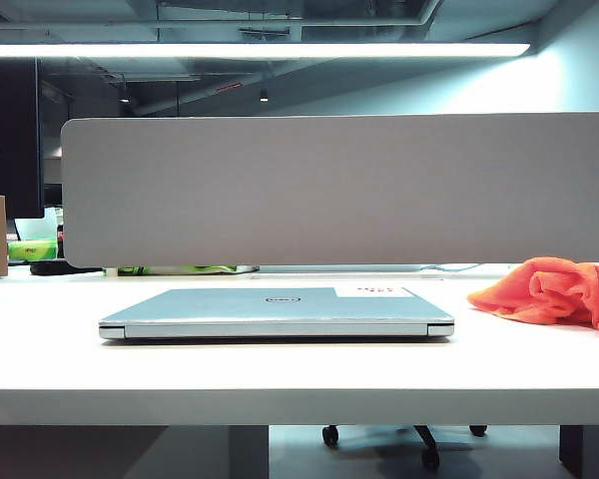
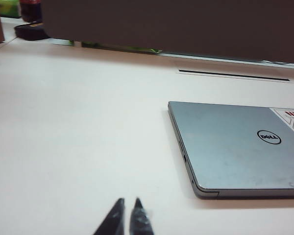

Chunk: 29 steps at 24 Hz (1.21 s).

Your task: Pick up the rag and use it to wipe the water off the lid of the laptop on the table.

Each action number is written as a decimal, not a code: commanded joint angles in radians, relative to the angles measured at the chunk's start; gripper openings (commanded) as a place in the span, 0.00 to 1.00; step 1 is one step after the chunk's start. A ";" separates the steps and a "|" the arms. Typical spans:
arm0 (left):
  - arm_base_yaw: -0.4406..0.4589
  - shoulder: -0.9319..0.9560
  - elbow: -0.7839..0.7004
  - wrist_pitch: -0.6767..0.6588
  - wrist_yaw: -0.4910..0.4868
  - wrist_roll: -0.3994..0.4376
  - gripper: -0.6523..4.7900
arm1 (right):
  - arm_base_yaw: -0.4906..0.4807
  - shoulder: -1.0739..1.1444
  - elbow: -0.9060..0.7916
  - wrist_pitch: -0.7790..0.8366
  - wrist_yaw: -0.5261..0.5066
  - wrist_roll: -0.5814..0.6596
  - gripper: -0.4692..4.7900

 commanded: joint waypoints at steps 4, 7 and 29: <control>0.000 0.002 0.002 -0.011 0.003 0.000 0.16 | 0.003 -0.002 -0.174 0.094 -0.214 0.008 0.08; 0.000 0.002 0.002 -0.011 0.003 0.000 0.16 | 0.003 -0.002 -0.278 0.151 -0.236 0.007 0.09; 0.000 0.002 0.002 -0.011 0.003 0.000 0.16 | -0.149 -0.003 -0.552 0.428 -0.122 -0.005 0.09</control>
